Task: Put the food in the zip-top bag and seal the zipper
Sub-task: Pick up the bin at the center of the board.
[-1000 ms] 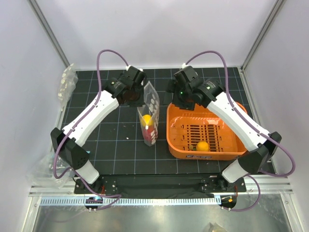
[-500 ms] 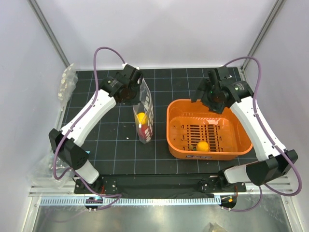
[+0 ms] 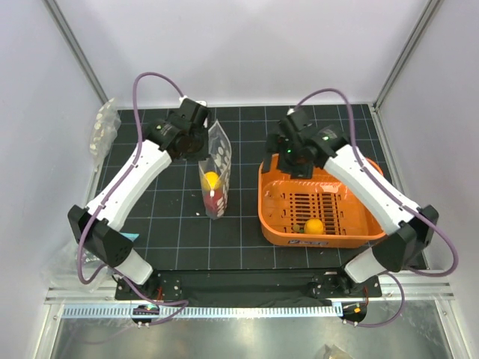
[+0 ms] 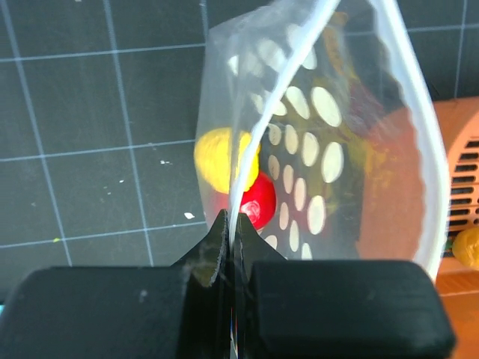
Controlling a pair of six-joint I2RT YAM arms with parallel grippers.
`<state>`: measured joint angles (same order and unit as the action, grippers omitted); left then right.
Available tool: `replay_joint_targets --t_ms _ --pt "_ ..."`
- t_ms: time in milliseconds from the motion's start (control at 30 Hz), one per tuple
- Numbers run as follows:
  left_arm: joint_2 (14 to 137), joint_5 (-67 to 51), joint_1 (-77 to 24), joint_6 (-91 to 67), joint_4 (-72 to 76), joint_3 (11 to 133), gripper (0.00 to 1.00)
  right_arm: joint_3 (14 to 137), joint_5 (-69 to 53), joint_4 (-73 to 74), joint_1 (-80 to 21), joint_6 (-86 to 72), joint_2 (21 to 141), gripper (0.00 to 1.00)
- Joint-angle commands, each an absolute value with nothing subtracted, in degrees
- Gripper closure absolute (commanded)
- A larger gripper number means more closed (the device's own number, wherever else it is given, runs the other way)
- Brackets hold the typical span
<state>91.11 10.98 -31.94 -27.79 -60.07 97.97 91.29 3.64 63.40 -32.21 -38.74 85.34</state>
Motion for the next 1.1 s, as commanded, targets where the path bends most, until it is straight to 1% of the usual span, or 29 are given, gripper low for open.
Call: replay_joint_targets --t_ms 0,400,600,867,900,967,1000,1067 --pt "86.7 11.5 -30.1 -27.2 -59.4 96.8 1.00 93.5 6.1 60.9 -36.2 -40.0 87.5 0.01" --pt "81.9 12.7 -27.7 -26.8 -59.5 92.8 1.00 92.0 9.7 55.7 -40.1 -39.4 96.1 0.07" --pt "80.8 13.1 -26.7 -26.2 -59.5 91.5 1.00 92.3 12.2 54.3 -40.3 -38.6 98.9 0.15" --pt "81.2 13.0 -26.5 -25.7 -59.0 91.9 1.00 93.3 15.0 53.0 -40.3 -36.4 101.1 0.23" --pt "81.2 12.9 -26.4 -25.6 -58.9 91.9 1.00 93.2 15.2 52.9 -40.3 -36.2 101.1 0.29" --pt "81.3 12.9 -26.3 -25.4 -58.7 91.9 1.00 93.3 15.6 52.6 -40.3 -35.6 101.1 0.37" --pt "81.3 12.9 -26.3 -25.5 -58.8 91.9 1.00 93.3 15.7 52.4 -40.3 -35.4 101.1 0.43" --pt "81.1 12.9 -26.1 -25.4 -58.7 91.7 1.00 93.6 16.3 52.2 -40.3 -34.5 101.2 0.49"
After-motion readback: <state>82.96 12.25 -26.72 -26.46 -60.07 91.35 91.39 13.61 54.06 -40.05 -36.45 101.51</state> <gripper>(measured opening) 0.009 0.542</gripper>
